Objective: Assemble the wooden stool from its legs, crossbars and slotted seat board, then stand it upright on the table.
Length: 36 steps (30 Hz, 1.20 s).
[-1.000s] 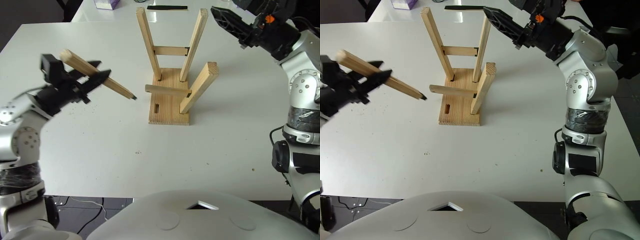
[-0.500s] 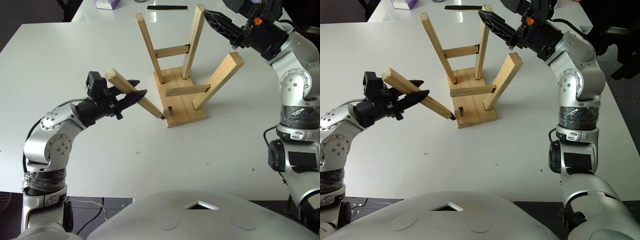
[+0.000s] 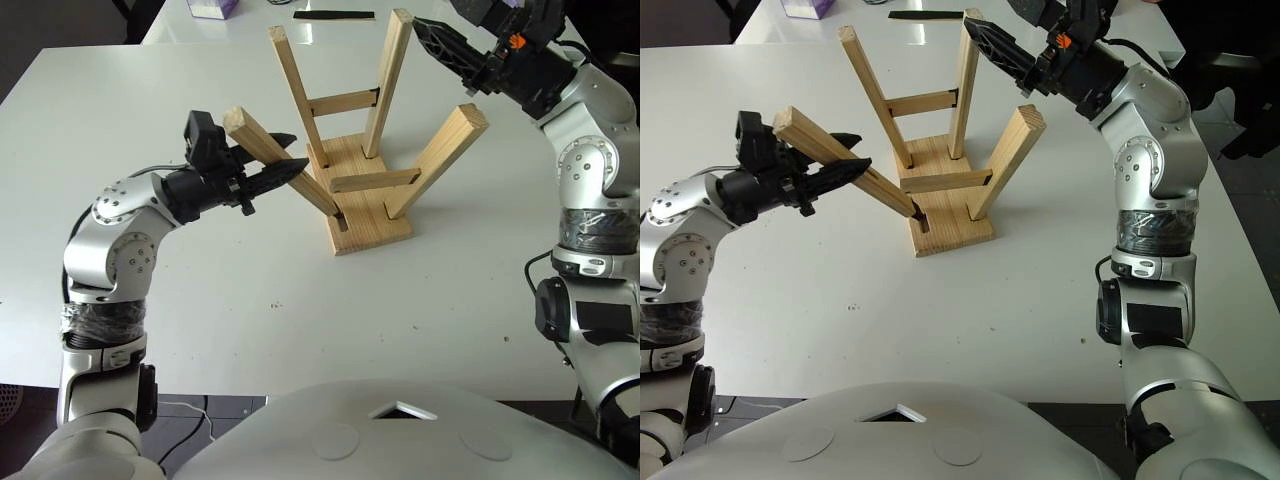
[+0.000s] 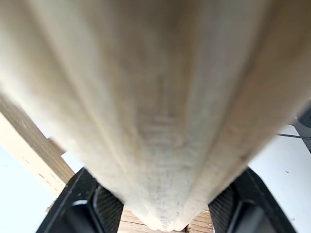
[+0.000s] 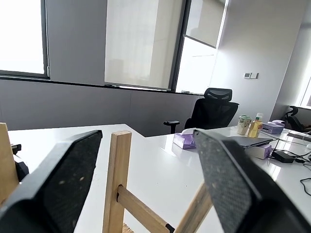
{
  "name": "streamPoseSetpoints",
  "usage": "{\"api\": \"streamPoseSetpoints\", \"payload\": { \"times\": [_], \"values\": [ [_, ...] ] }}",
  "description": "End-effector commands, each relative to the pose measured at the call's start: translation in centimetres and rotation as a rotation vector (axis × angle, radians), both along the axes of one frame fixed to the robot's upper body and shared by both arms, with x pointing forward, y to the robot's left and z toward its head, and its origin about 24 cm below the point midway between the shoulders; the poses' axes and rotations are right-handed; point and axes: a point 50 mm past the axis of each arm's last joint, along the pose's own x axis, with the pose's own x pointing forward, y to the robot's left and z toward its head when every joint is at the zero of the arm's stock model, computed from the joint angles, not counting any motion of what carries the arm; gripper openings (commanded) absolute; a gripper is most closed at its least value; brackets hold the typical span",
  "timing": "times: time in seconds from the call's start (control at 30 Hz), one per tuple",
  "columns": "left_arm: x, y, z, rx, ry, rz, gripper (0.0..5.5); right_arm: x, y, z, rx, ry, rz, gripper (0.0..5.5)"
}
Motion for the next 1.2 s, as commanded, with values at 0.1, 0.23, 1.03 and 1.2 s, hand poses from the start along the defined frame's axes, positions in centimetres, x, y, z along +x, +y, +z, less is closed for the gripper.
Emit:
{"api": "streamPoseSetpoints", "payload": {
  "times": [0.1,0.23,1.03,1.2],
  "values": [
    [0.2,-0.3,-1.1,0.022,0.017,-0.022,2.07,0.2,-1.6,0.6,-0.005,-0.022,-0.069,3.45],
    [-0.1,-0.2,-1.2,0.033,0.024,-0.040,2.07,0.1,-1.9,-0.1,0.005,-0.002,-0.090,3.45],
    [0.8,0.8,-1.2,0.229,0.020,-0.177,2.06,-0.6,-1.2,-1.1,0.119,0.041,-0.108,3.45],
    [1.6,0.8,-0.9,0.272,0.009,-0.225,2.06,-1.4,-0.2,-2.2,0.088,0.074,-0.093,3.45]
  ]
}}
